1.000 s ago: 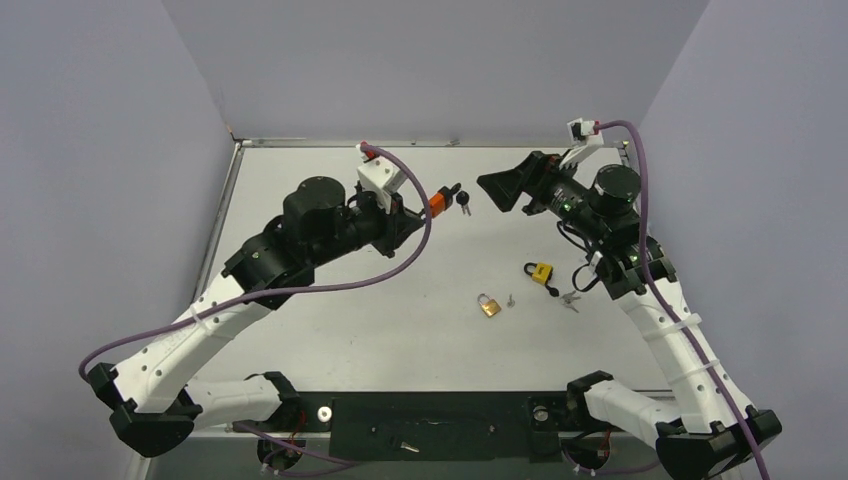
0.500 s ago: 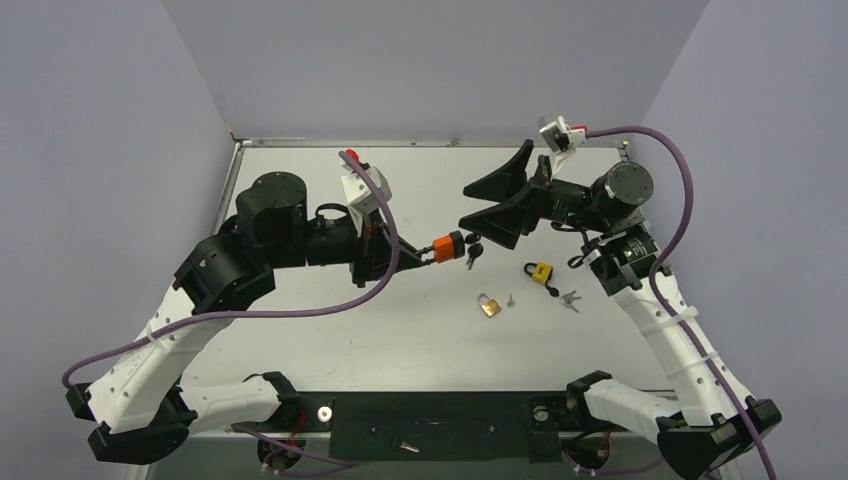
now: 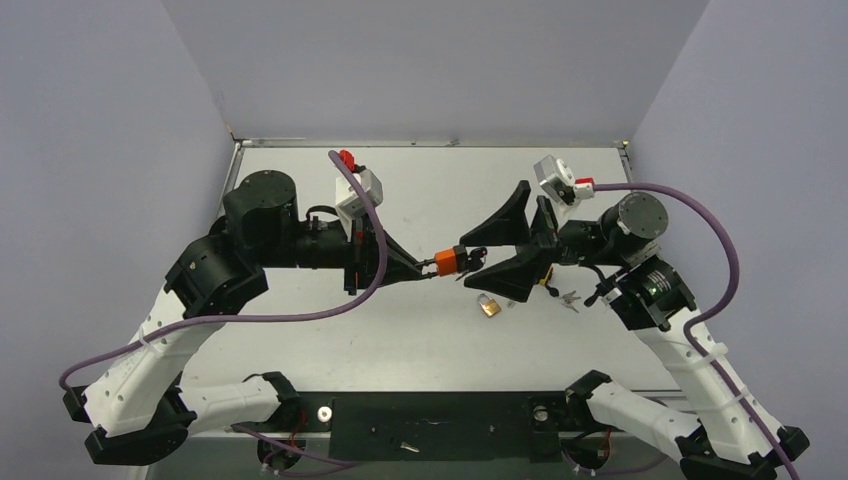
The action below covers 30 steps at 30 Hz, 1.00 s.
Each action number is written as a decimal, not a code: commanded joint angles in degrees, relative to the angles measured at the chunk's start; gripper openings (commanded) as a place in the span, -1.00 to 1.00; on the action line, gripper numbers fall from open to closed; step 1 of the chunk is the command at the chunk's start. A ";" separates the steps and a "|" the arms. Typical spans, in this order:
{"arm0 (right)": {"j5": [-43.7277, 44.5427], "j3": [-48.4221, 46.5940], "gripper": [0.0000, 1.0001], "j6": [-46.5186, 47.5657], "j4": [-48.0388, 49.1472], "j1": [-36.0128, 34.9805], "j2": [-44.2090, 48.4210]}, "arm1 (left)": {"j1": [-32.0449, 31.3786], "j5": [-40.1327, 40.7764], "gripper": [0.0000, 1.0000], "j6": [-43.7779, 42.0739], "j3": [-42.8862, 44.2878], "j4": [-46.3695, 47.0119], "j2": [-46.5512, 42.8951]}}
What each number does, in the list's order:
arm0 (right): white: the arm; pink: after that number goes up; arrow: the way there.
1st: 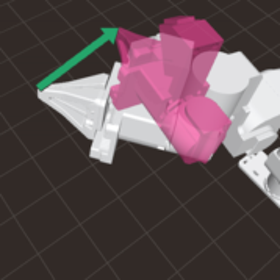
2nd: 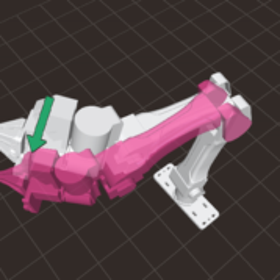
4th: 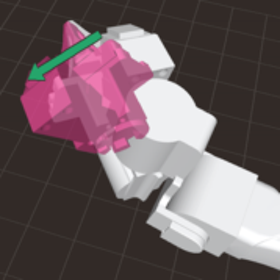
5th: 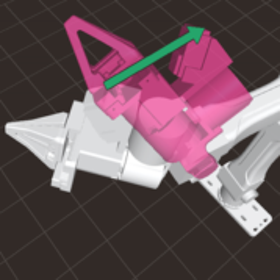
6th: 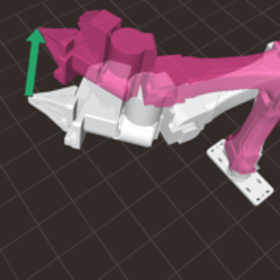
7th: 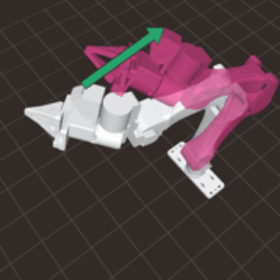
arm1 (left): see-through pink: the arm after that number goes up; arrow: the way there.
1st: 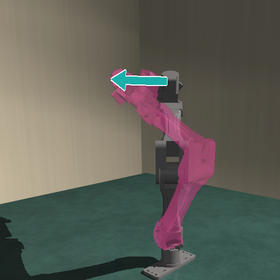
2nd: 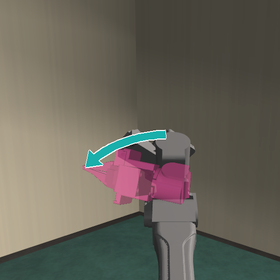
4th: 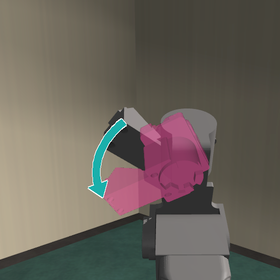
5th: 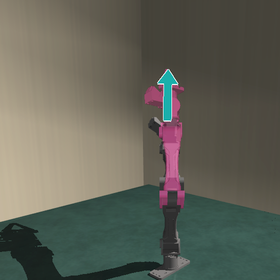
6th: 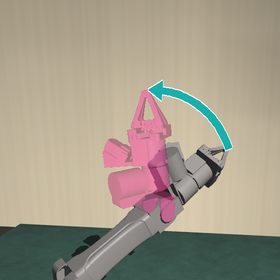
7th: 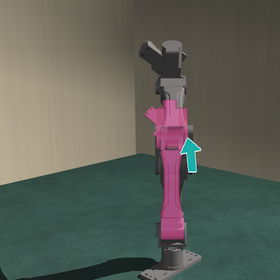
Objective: Lock with the key
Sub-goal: Pick up the lock from the center of the board.
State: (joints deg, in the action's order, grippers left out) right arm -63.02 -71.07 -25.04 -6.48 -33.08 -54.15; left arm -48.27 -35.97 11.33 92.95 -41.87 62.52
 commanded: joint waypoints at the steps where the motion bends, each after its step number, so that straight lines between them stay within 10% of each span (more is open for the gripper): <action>1: 0.88 1.21 0.32 2.39 -0.05 -0.34 2.02 | 0.19 -2.81 -1.00 1.30 2.36 5.45 -1.26; 30: 4.63 0.80 -0.15 -0.37 3.50 -6.43 2.80 | 0.36 -5.66 -1.00 2.84 -0.41 9.53 0.52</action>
State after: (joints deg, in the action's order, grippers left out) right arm -58.74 -70.50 -24.36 -8.10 -38.37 -52.51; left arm -48.27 -40.45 14.57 91.83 -38.17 63.07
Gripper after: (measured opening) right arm 0.426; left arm 0.041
